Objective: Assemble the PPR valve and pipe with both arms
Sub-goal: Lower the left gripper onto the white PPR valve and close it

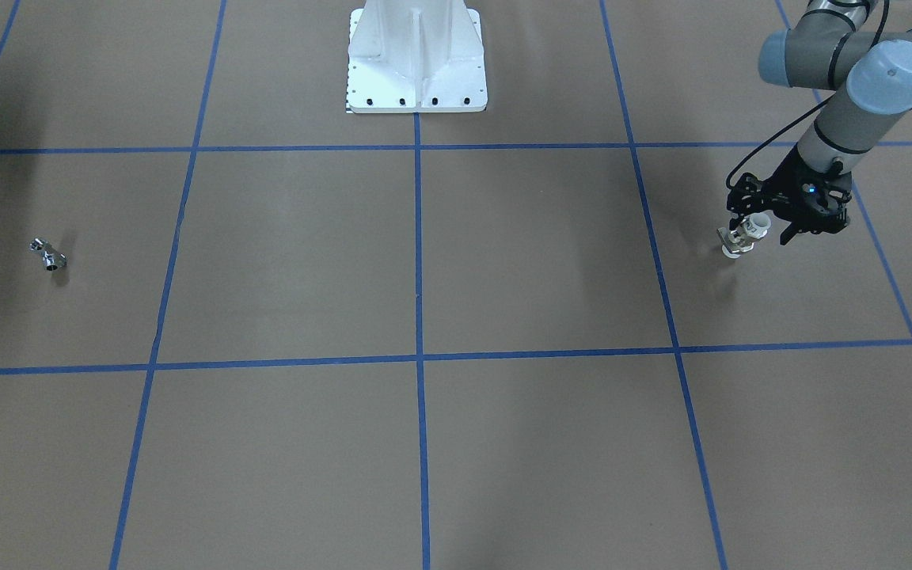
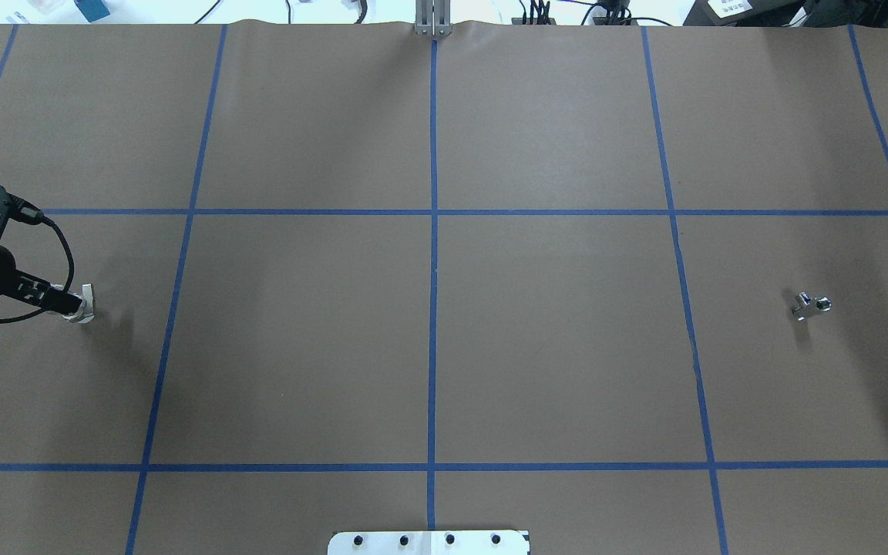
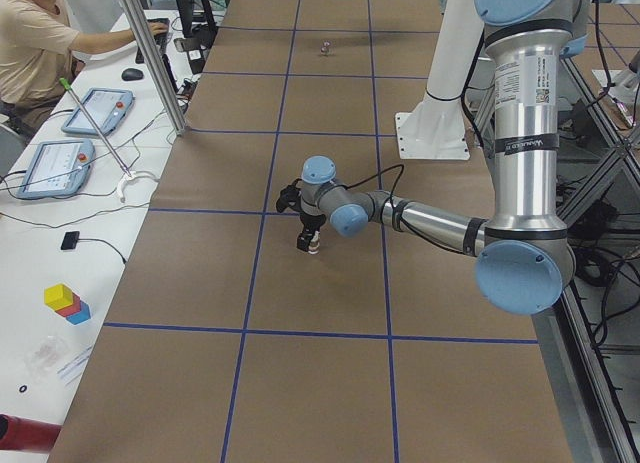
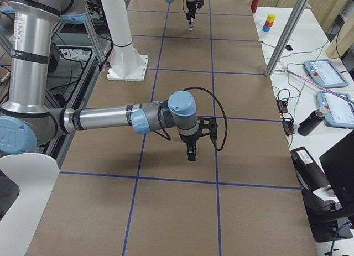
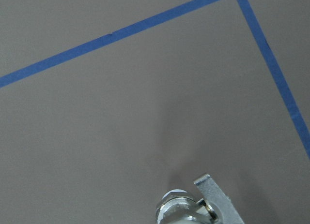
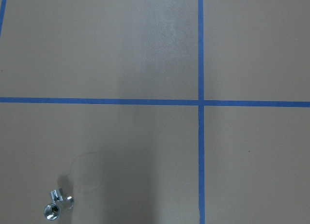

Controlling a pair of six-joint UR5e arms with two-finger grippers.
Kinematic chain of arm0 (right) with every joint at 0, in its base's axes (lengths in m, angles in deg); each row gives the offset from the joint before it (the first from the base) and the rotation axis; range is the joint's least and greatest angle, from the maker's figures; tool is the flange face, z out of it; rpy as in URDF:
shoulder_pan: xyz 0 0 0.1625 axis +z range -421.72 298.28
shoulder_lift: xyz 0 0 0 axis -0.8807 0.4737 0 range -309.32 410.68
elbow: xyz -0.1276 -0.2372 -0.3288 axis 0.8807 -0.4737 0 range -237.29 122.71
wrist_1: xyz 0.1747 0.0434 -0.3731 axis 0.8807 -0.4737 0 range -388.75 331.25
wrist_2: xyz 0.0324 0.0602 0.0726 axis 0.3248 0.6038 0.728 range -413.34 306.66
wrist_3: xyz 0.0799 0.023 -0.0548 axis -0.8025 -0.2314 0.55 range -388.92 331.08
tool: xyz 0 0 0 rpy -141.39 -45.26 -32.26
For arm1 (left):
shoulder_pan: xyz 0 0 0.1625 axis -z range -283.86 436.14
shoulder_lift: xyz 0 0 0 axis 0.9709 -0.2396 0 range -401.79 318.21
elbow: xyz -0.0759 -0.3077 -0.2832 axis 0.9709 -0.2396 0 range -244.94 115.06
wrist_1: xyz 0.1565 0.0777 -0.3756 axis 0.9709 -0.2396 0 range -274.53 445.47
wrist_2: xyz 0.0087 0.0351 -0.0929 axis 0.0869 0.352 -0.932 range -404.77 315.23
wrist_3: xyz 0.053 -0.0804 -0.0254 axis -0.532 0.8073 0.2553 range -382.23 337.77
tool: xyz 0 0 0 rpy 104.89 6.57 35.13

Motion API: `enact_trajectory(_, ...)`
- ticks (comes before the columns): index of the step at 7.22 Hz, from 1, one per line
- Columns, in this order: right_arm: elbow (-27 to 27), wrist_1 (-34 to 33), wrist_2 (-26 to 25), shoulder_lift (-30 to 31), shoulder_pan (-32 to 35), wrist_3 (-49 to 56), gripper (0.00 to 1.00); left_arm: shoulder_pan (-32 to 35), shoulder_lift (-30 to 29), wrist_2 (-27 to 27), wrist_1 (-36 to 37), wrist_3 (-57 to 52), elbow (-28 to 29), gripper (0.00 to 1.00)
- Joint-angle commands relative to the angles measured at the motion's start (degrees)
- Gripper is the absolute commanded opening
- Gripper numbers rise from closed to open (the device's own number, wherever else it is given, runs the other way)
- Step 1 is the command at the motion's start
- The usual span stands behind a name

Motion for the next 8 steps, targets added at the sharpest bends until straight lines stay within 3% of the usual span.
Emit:
enact_trajectory(1, 0.0, 0.1, 0.0, -0.1, 0.0, 0.0, 1.00, -0.8, -0.1, 0.0, -0.2, -0.1, 0.0, 0.84)
enact_trajectory(3, 0.0, 0.0, 0.0, -0.2, 0.0, 0.0, 1.00, -1.2, 0.0, -0.1, -0.6, -0.1, 0.0, 0.84)
enact_trajectory(4, 0.0, 0.0, 0.0, -0.4, 0.0, -0.1, 0.99, -1.2, 0.1, 0.0, -0.7, -0.1, 0.0, 0.70)
enact_trajectory(5, 0.0, 0.0, 0.0, -0.4, 0.0, -0.1, 0.99, -1.2, 0.1, 0.0, -0.8, -0.4, 0.0, 0.38)
enact_trajectory(6, 0.0, 0.0, 0.0, -0.4, 0.0, -0.1, 1.00, -1.2, 0.1, 0.0, -0.8, -0.5, 0.0, 0.11)
enact_trajectory(7, 0.0, 0.0, 0.0, -0.4, 0.0, -0.1, 0.99, -1.1, 0.1, -0.1, -0.7, -0.5, -0.7, 0.00)
enact_trajectory(8, 0.0, 0.0, 0.0, -0.4, 0.0, -0.1, 1.00, -1.0, 0.2, -0.6, -0.2, -0.4, -3.3, 0.00)
